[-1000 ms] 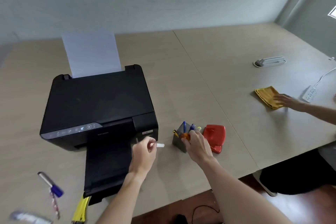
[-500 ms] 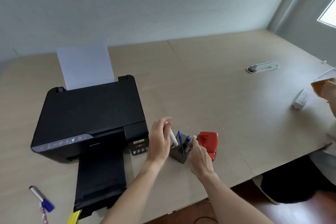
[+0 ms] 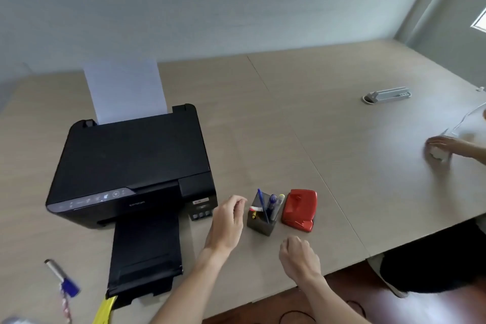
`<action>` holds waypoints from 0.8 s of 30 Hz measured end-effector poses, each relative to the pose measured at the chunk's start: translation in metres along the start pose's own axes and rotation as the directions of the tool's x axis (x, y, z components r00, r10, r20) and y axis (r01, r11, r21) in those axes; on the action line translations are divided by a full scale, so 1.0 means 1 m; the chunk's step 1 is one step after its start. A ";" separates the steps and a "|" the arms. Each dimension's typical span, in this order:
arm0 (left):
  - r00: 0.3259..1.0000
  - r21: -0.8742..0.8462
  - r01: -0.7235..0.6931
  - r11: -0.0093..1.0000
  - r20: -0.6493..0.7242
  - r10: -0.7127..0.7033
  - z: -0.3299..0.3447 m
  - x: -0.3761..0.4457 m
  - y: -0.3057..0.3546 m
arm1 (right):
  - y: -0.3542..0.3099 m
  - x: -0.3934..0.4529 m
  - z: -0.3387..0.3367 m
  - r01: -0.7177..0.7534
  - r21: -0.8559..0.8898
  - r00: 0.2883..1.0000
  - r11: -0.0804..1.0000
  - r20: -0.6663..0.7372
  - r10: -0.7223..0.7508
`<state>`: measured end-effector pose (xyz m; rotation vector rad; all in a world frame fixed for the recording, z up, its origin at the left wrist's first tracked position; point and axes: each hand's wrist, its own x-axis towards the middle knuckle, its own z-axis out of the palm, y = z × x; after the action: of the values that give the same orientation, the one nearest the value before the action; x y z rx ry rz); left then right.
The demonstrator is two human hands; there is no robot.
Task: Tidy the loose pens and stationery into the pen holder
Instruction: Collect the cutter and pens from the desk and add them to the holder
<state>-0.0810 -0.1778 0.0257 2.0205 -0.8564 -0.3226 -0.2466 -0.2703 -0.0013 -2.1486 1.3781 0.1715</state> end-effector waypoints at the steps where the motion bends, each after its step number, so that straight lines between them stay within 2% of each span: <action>1: 1.000 0.019 0.020 1.000 0.017 -0.021 -0.007 -0.008 -0.007 | 0.000 -0.003 0.007 0.012 -0.014 0.999 1.000 0.031 -0.011; 6: 0.987 0.208 0.147 0.967 0.030 -0.157 -0.055 -0.052 -0.056 | -0.028 -0.010 0.037 0.122 -0.059 0.974 0.991 0.199 -0.108; 9: 0.969 0.282 0.246 0.927 -0.082 -0.232 -0.092 -0.076 -0.084 | -0.065 -0.013 0.053 0.231 -0.080 0.947 0.970 0.249 -0.205; 12: 0.920 0.260 0.380 0.888 -0.203 -0.334 -0.125 -0.094 -0.106 | -0.107 -0.017 0.069 0.347 -0.103 0.917 0.932 0.248 -0.314; 16: 0.838 0.226 0.516 0.827 -0.333 -0.432 -0.165 -0.120 -0.132 | -0.159 -0.029 0.089 0.562 -0.128 0.815 0.817 0.250 -0.522; 19: 0.754 0.216 0.617 0.757 -0.438 -0.489 -0.192 -0.143 -0.151 | -0.196 -0.045 0.111 0.759 -0.190 0.651 0.623 0.252 -0.716; 21: 0.671 0.203 0.710 0.675 -0.485 -0.560 -0.208 -0.160 -0.166 | -0.216 -0.061 0.132 0.885 -0.222 0.461 0.409 0.293 -0.838; 23: 0.587 0.184 0.791 0.583 -0.498 -0.638 -0.221 -0.174 -0.181 | -0.232 -0.081 0.156 0.954 -0.241 0.264 0.177 0.399 -0.878; 24: 0.550 0.175 0.822 0.542 -0.494 -0.674 -0.227 -0.179 -0.188 | -0.239 -0.091 0.167 0.966 -0.242 0.189 0.087 0.442 -0.877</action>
<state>-0.0090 0.1570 -0.0152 2.6490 0.3217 -0.2324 -0.0490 -0.0379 -0.0086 -2.8873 -0.5062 0.1933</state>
